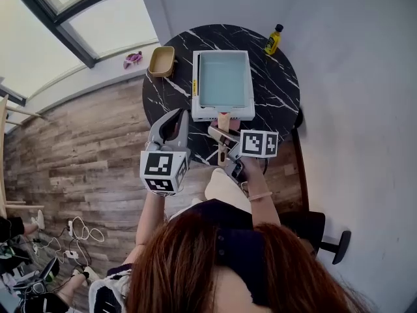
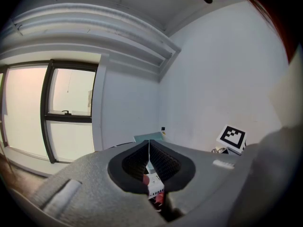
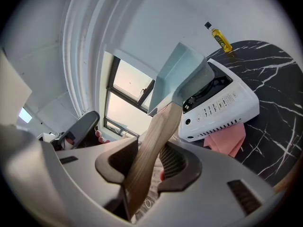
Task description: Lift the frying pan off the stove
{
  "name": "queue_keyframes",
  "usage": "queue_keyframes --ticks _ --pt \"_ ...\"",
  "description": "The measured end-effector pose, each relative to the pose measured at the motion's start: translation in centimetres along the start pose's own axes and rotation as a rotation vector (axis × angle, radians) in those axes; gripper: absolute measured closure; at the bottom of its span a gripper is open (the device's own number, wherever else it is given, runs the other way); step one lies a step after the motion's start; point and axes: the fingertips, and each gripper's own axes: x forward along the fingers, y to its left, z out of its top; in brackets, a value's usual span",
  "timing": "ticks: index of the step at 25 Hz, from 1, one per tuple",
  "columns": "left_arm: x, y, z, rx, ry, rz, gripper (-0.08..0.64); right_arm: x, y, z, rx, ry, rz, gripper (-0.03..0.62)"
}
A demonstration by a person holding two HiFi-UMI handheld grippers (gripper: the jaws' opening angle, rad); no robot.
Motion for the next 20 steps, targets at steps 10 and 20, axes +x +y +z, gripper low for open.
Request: queue_keyframes --ticks 10,20 --pt "-3.0 0.2 -0.1 0.009 -0.025 -0.004 0.546 -0.8 2.1 -2.1 -0.028 -0.013 0.003 0.443" --pt "-8.7 -1.0 0.7 0.017 -0.054 -0.03 0.546 -3.1 6.4 -5.8 -0.041 -0.052 0.01 0.443"
